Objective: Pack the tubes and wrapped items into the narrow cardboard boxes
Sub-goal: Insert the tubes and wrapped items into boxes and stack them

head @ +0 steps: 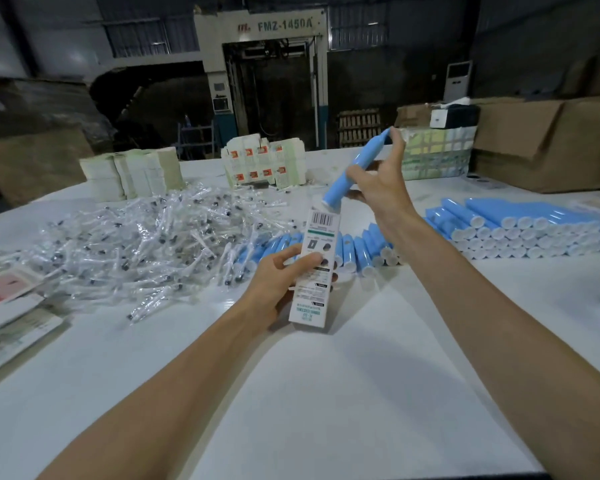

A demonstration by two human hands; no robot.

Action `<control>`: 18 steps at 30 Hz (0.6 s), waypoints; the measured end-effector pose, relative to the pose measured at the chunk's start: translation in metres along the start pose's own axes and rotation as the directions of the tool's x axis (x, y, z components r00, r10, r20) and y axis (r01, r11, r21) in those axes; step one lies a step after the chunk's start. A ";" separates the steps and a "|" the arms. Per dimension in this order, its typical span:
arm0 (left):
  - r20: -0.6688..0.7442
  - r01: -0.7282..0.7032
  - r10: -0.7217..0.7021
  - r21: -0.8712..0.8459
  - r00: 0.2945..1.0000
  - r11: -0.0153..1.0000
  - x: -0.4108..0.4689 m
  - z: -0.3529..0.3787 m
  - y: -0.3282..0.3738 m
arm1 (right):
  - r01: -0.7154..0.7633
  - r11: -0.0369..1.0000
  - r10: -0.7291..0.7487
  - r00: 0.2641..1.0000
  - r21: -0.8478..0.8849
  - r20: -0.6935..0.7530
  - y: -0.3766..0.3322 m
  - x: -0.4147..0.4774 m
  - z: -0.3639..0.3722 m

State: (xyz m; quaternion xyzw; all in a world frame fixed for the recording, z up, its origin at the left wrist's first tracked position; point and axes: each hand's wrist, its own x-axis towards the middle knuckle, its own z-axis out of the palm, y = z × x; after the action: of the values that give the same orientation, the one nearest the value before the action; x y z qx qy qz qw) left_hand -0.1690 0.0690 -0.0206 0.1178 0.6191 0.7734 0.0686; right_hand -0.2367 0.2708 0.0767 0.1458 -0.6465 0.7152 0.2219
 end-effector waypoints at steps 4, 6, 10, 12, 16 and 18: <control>-0.025 -0.023 0.024 0.032 0.999 0.999 -0.001 -0.002 -0.002 | 0.034 0.964 -0.016 0.998 -0.263 0.068 0.006 0.002 -0.002; -0.027 -0.030 0.032 0.068 0.999 0.997 -0.001 -0.004 -0.002 | 0.017 0.945 0.031 0.990 -0.328 0.139 0.004 0.001 -0.003; -0.052 -0.047 0.052 0.096 0.997 0.994 -0.002 -0.005 -0.002 | 0.067 0.928 0.030 0.968 -0.368 0.251 0.001 -0.009 0.002; -0.067 -0.046 0.052 0.096 0.996 0.994 -0.003 -0.003 -0.001 | 0.093 0.915 0.021 0.961 -0.394 0.276 0.001 -0.014 0.006; -0.093 -0.023 0.031 0.084 0.995 0.996 -0.002 -0.003 -0.003 | 0.181 0.845 -0.002 0.942 -0.504 0.336 0.009 -0.018 0.010; -0.114 -0.006 0.013 0.065 0.993 0.998 -0.002 -0.003 -0.004 | 0.212 0.815 -0.001 0.931 -0.539 0.365 0.012 -0.020 0.011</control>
State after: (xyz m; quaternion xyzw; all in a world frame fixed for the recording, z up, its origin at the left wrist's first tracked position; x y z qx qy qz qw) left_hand -0.1684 0.0666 -0.0252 0.0787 0.6462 0.7587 0.0256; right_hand -0.2265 0.2568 0.0583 0.2335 -0.8497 0.4381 0.1775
